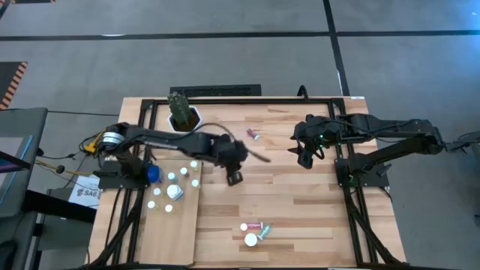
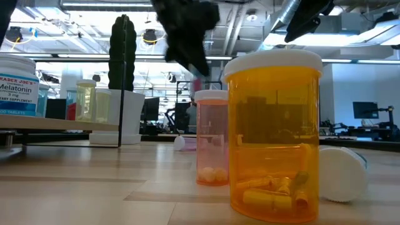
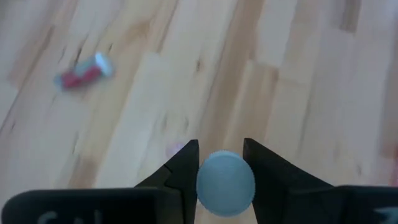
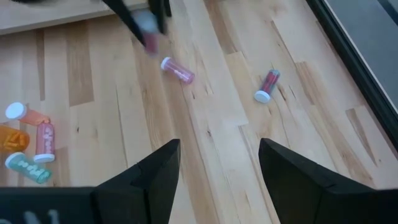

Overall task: Pick and place medicine bottles onto shelf by color
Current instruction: Put the light blue pill bottle on the shelf

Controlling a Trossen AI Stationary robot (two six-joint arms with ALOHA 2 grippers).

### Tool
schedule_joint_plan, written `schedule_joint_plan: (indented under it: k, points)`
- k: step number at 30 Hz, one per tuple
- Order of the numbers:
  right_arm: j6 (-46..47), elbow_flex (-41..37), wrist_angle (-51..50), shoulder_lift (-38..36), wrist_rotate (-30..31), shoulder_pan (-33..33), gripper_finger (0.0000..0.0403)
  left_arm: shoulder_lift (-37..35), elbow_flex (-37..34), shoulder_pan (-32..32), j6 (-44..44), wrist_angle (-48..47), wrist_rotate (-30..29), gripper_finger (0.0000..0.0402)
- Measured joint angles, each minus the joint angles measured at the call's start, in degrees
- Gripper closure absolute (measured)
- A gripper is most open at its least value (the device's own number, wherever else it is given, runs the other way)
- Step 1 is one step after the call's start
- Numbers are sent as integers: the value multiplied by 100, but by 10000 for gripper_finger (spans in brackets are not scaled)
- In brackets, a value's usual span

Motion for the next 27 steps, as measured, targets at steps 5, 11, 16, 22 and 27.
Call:
schedule_joint_plan:
  k: [5, 11, 16, 22, 27]
  points:
    - [0, 0, -2, 0, -1, 0, 163, -413, 0, -593, -715, -938, -633, 309]
    - [0, 0, -2, -1, -1, 0, 163, -580, 0, -1212, -1700, -1961, -1094, 309]
    - [0, 0, -2, 0, -1, 0, 163, -575, 0, -1717, -2321, -2486, -1257, 309]
    - [0, 0, -2, -2, -1, 0, 163, -625, 0, -2319, -3259, -2962, -1304, 309]
    - [0, 0, -4, 0, -1, 0, 163, -762, 0, -2782, -4348, -3218, -1073, 309]
